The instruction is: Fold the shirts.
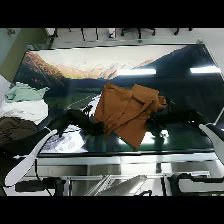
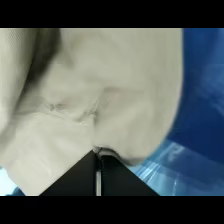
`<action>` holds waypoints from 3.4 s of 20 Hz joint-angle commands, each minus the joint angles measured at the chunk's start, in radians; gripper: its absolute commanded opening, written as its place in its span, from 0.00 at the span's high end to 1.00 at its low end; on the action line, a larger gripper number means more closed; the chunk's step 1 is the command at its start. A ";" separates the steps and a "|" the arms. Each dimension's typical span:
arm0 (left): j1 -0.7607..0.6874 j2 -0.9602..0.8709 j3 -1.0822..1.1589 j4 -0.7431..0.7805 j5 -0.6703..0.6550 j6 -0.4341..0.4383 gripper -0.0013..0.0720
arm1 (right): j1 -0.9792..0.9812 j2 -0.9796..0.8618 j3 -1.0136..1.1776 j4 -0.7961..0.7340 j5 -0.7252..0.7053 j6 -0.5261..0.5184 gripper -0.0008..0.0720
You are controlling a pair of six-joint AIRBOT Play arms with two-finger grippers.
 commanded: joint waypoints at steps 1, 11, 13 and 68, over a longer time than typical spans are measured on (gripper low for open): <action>0.006 0.035 0.013 0.000 -0.025 0.009 0.96 | 0.038 -0.016 0.085 0.021 -0.027 0.015 0.96; 0.248 0.720 0.373 -0.062 -0.165 -0.027 0.96 | -0.114 0.526 0.795 0.017 -0.173 0.067 0.97; 0.245 0.800 0.563 -0.059 -0.162 -0.027 0.96 | -0.113 0.605 1.037 0.004 -0.170 0.053 0.97; 0.182 -0.187 0.249 -0.059 0.055 0.119 0.52 | -0.351 0.390 -0.386 -0.169 -0.180 0.116 0.27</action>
